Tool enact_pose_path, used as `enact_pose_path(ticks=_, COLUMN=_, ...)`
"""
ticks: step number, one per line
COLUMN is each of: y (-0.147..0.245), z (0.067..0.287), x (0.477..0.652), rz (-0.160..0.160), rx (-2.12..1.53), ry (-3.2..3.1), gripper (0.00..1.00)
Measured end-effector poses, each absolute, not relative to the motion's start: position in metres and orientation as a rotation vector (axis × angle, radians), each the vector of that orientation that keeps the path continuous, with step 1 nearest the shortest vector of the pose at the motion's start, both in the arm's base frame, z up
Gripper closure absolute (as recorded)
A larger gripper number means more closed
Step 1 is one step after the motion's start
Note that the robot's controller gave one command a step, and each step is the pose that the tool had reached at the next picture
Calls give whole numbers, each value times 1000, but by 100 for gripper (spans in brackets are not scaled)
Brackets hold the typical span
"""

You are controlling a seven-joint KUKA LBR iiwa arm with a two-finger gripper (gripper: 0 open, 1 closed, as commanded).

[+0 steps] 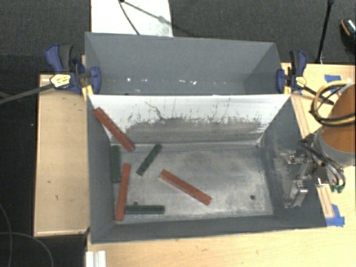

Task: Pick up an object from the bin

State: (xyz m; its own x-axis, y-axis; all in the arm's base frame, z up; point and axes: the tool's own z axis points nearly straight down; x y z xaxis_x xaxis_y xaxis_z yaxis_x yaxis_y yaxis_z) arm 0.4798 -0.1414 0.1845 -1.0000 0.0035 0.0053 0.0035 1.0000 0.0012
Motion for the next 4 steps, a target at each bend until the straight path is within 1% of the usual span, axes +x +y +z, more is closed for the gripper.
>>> enact_pose_path(ticks=1, y=-67, z=161, x=482, rz=-5, rx=252, ry=-3132, gripper=0)
enact_pose_path(ticks=2, y=13, z=144, x=477, rz=-6, rx=336, ry=-3122, gripper=0)
enact_pose_path(ticks=3, y=55, z=69, x=510, rz=-4, rx=55, ry=-3138, gripper=0)
enact_pose_path(ticks=4, y=54, z=70, x=511, rz=0, rx=63, ry=-3140, gripper=100)
